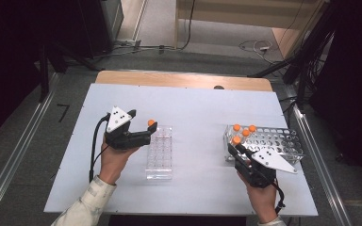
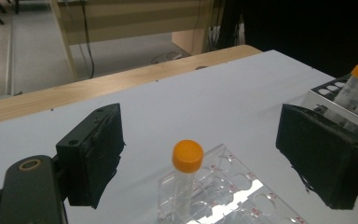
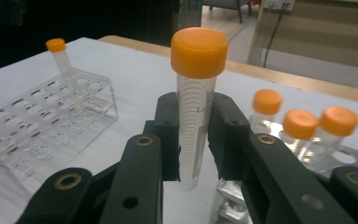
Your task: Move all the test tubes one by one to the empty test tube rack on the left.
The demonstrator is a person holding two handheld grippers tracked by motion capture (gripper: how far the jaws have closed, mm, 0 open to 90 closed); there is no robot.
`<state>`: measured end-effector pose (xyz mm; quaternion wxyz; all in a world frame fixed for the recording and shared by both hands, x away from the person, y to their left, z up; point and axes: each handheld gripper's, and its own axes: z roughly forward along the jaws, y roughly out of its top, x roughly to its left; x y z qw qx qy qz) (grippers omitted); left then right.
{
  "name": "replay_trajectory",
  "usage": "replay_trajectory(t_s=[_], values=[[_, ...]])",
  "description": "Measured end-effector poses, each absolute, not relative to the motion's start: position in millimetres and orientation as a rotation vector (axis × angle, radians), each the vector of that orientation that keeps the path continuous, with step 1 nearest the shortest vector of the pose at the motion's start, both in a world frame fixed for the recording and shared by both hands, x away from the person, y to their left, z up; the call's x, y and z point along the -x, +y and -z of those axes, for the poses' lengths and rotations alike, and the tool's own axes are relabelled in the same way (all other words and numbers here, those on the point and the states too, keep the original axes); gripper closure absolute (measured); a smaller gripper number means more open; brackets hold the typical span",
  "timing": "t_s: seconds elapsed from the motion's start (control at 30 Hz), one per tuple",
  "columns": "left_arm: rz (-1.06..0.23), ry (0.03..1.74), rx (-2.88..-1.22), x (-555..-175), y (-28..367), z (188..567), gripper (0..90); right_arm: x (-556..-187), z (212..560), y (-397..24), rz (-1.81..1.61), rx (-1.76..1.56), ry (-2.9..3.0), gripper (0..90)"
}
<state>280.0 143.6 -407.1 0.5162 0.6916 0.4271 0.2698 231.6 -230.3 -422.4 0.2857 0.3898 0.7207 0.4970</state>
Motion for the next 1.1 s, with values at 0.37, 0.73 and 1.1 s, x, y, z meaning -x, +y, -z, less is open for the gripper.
replay_trajectory(t_s=[0.37, 0.73, 1.1], values=[[-0.601, 0.961, -1.719, -272, 120, 410, 15.3, -236, 440, -204, -1.297, -0.999, 2.027, 72.1], [-0.530, 0.895, -1.792, -264, 92, 420, 15.5, -235, 447, -185, -1.283, -0.960, 2.089, 72.1], [-0.393, 0.802, -1.835, -255, 66, 425, 18.4, -232, 453, -168, -1.290, -0.923, 2.164, 72.1]])
